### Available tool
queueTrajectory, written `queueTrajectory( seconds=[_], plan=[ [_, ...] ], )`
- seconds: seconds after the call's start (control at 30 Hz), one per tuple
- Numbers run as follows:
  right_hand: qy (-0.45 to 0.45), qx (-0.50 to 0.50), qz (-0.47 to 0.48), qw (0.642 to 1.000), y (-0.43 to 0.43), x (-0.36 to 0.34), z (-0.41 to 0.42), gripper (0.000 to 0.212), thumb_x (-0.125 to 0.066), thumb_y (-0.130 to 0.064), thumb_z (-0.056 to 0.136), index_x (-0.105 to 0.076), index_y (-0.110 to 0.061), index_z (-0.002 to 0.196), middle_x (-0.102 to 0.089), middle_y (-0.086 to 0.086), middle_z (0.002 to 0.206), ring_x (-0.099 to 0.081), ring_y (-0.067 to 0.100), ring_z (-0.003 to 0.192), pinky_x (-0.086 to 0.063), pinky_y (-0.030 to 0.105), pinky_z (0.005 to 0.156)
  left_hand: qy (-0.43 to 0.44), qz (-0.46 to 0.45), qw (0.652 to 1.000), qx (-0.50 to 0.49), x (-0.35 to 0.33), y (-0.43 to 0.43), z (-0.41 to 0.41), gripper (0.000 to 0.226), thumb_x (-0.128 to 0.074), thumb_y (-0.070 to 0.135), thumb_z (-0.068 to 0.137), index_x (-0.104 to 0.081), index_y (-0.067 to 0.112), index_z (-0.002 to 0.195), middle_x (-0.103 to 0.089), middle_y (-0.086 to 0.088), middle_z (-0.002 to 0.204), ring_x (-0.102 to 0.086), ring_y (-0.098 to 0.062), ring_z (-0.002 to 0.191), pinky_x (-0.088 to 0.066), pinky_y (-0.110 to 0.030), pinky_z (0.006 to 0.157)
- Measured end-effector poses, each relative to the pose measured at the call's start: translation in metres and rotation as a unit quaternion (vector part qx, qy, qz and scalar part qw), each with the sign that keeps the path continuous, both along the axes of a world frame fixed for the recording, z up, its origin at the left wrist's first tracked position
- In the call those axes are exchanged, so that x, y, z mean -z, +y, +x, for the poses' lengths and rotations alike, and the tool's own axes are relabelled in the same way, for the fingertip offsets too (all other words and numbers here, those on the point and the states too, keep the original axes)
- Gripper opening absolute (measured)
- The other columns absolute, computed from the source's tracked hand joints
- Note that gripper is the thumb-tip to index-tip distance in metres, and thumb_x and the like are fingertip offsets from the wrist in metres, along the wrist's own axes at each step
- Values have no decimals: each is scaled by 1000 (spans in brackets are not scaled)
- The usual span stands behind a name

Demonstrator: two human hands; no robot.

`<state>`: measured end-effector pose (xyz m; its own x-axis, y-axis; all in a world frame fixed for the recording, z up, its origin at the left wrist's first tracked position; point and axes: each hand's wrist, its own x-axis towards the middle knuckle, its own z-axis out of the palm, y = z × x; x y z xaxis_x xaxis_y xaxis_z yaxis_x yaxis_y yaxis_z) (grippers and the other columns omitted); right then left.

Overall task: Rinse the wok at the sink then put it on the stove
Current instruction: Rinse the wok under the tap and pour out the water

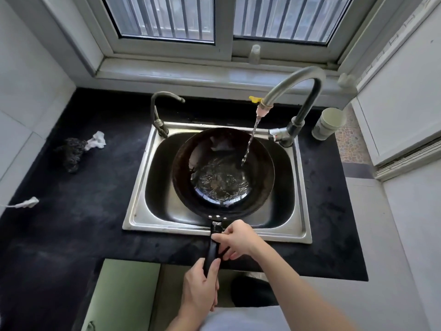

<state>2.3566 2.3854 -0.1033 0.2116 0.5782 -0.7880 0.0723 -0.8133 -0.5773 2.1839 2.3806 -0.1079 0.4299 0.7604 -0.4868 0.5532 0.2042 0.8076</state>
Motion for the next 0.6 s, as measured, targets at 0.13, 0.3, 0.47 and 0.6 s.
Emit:
queueTrajectory(
  seconds=[0.13,0.3,0.47,0.6],
  plan=[
    [-28,-12,8,1000,-4,-7,12,28,-65,-34,95,-66,-10,81,-78,3,74,-75,20,64,-62,29,61,2,-12,1000,-5,3,-2,1,42,-54,36,95,-46,9,64,-51,-8,42,-45,-23,29,-32,-25,31],
    [-211,102,45,971,-11,-3,70,27,-72,-39,87,-67,-14,95,-75,0,81,-72,17,71,-61,42,78,19,-17,1000,8,4,-1,2,41,-52,39,95,-50,8,69,-53,-5,43,-48,-21,30,-36,-26,32],
    [-417,133,132,890,3,-28,134,57,-71,-45,88,-52,-13,130,-51,13,129,-57,27,112,-45,35,91,18,-28,999,1,-1,-1,4,28,-51,39,96,-44,30,70,-54,-7,50,-48,-20,34,-39,-29,35],
    [-474,163,156,851,37,-39,167,61,-71,-52,85,-50,-13,127,-51,11,127,-58,27,108,-48,40,85,22,-59,998,4,-3,1,6,29,-50,40,96,-47,24,72,-53,-6,52,-47,-20,35,-37,-27,35]
  ],
)
